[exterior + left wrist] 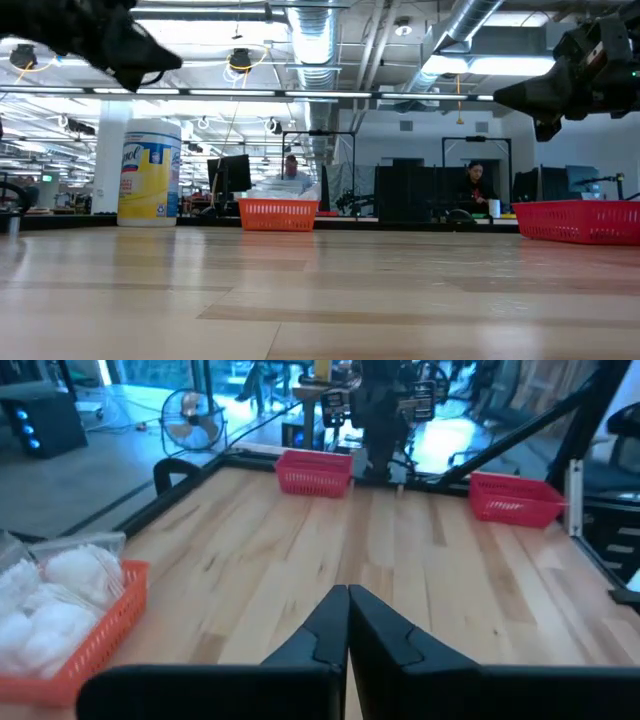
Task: Pick & Place Travel size toiletries
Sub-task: Return to Home Position
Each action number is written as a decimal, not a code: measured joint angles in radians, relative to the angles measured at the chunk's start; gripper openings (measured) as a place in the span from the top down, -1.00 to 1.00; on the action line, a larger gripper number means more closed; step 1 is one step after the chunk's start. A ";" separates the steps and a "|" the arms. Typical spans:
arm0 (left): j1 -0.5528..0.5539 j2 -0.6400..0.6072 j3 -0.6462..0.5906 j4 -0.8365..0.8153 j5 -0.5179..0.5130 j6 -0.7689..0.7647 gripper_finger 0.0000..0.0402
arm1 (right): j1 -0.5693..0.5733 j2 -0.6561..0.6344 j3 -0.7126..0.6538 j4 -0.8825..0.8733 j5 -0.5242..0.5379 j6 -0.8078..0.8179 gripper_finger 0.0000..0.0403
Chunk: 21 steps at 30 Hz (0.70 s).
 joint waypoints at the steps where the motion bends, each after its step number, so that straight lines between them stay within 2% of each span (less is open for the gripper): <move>1: -0.004 -0.034 -0.026 0.000 0.000 -0.002 0.99 | 0.000 0.000 0.000 0.000 0.000 0.000 1.00; 7: -0.015 -0.226 -0.150 0.047 0.006 0.033 0.99 | 0.000 0.000 0.000 0.000 0.000 0.000 1.00; 13: -0.015 -0.377 -0.234 0.103 0.106 0.083 0.99 | 0.000 0.000 0.000 0.000 0.001 0.000 1.00; 21: -0.015 -0.448 -0.305 0.102 0.113 0.083 0.99 | 0.000 0.000 0.000 0.000 0.001 0.000 1.00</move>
